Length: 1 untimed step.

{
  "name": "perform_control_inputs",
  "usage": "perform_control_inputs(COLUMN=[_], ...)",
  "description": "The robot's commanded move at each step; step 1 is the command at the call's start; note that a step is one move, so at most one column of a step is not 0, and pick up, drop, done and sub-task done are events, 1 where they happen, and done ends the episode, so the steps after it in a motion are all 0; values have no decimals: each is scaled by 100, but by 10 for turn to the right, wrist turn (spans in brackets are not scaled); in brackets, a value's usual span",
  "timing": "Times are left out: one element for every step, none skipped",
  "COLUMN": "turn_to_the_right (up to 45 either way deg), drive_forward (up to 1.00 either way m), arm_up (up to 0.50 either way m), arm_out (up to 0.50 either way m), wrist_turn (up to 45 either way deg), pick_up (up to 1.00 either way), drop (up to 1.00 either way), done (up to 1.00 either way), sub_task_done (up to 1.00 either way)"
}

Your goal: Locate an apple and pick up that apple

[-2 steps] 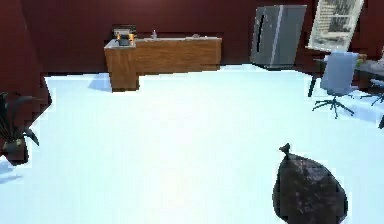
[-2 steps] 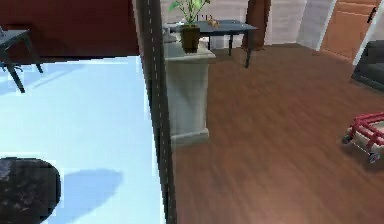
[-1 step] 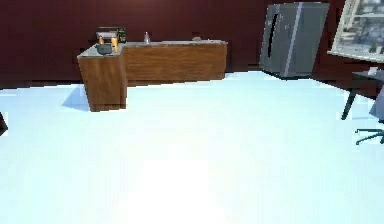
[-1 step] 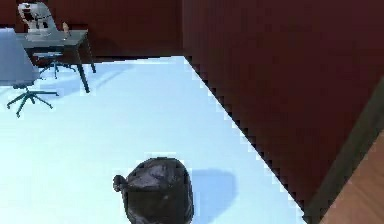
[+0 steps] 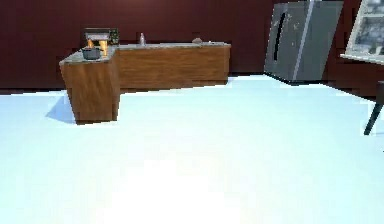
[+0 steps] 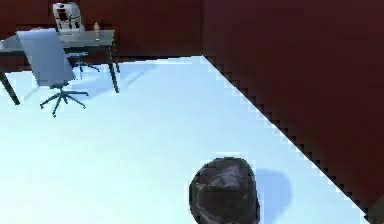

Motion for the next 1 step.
perform_control_inputs(turn_to_the_right=[270], drive_forward=[0], arm_up=[0], arm_out=[0], wrist_turn=[0], pick_up=[0], drop=[0], done=[0], sub_task_done=[0])
